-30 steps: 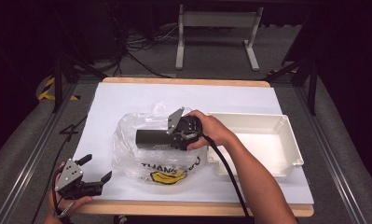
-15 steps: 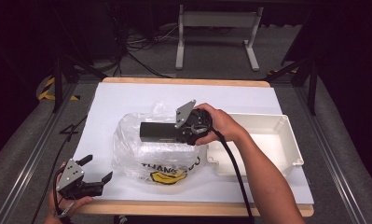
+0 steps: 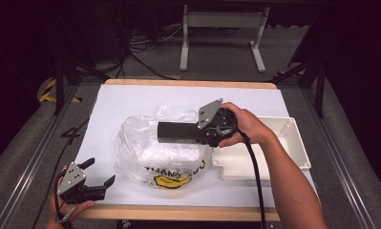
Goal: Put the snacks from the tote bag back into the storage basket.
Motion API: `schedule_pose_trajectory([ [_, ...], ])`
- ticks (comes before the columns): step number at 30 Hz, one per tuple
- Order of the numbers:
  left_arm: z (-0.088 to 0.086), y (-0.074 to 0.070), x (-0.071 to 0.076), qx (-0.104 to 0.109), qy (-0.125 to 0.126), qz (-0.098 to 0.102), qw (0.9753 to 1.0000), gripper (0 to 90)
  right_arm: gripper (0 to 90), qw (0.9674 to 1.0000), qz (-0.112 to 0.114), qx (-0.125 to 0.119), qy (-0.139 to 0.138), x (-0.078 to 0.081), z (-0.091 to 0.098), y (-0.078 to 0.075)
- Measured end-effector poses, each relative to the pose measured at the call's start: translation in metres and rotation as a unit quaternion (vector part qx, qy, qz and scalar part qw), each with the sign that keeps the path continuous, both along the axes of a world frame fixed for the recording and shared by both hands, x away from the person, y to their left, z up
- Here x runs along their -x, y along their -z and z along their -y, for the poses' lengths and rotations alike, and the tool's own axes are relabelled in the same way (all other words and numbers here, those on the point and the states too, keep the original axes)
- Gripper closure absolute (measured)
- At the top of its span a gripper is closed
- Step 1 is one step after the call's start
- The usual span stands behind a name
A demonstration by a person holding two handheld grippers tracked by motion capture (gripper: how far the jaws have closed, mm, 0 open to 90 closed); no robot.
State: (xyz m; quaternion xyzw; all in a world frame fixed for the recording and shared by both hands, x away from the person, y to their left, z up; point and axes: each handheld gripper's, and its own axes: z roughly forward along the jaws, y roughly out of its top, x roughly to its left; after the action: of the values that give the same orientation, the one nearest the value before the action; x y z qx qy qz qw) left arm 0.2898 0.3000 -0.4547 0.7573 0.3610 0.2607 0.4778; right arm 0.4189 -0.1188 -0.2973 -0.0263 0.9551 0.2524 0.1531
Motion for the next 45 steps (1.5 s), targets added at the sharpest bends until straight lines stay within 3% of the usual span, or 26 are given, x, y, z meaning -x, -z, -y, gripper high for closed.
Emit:
schedule_pose_trajectory([
  [14,0.003,0.001,-0.001,-0.007,0.001,-0.005,1.0000,7.3,42.7,0.9999,0.001,0.014,-0.006,0.011,0.046,-0.008],
  [32,0.006,0.002,-0.002,-0.018,0.006,-0.011,0.9998,7.5,42.7,0.9991,-0.018,0.027,0.029,0.017,0.100,-0.004],
  [41,0.004,0.001,-0.001,-0.008,0.003,-0.010,0.9999,7.6,42.7,0.9986,-0.017,0.030,0.040,0.020,0.126,-0.006],
  [45,0.003,0.000,-0.001,-0.004,0.004,-0.011,0.9999,7.6,42.7,0.9981,-0.019,0.025,0.053,0.024,0.145,-0.006],
])
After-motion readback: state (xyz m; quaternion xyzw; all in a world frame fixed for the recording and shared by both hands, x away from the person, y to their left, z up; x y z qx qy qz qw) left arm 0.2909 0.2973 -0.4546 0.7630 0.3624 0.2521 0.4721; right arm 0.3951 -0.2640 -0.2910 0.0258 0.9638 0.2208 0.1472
